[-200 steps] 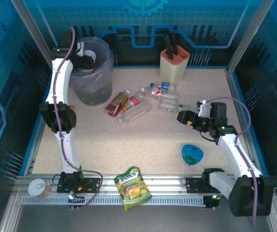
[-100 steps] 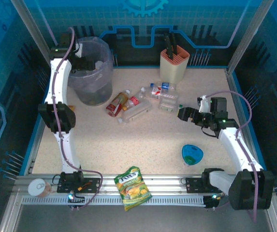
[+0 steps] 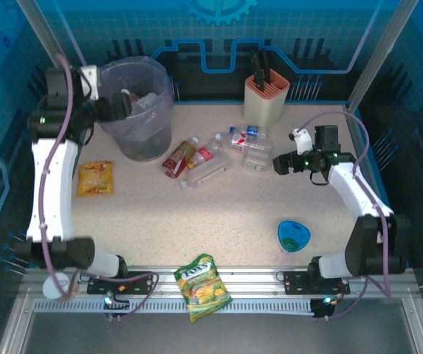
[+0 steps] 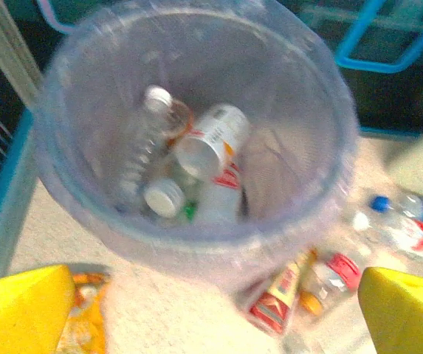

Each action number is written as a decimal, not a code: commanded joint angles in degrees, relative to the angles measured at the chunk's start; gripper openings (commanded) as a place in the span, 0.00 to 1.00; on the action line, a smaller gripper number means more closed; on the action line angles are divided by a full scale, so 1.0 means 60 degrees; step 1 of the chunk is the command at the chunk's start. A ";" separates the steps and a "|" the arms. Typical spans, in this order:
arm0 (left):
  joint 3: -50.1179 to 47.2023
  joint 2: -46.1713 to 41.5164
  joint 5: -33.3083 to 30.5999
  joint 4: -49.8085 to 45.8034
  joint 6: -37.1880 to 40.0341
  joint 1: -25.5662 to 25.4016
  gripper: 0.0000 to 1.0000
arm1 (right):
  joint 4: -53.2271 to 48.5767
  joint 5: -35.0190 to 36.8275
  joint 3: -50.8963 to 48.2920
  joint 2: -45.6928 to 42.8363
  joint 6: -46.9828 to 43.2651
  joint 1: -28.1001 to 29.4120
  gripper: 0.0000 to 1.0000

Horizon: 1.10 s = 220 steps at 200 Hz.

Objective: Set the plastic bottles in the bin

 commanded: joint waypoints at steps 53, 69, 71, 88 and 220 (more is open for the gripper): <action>-0.6629 -0.2406 0.4494 0.4822 -0.4125 -0.1541 0.96 | -0.1444 0.0334 0.2719 0.3587 -0.6507 0.0009 0.89; -0.7492 -0.2650 0.4558 0.5469 -0.4666 -0.2094 0.96 | -0.1650 0.0269 0.3173 0.4141 -0.6791 0.0184 0.88; -0.7591 -0.2668 0.4546 0.5538 -0.4730 -0.2135 0.96 | -0.1680 0.0281 0.3221 0.4199 -0.6837 0.0217 0.87; -0.8322 -0.2826 0.4467 0.6047 -0.5212 -0.2416 0.96 | -0.1657 0.0505 0.3468 0.4733 -0.7147 0.0442 0.87; -1.0104 -0.2840 0.4446 0.7962 -0.6577 -0.2485 0.96 | -0.3095 0.0738 0.3992 0.5367 -0.7373 0.0872 0.46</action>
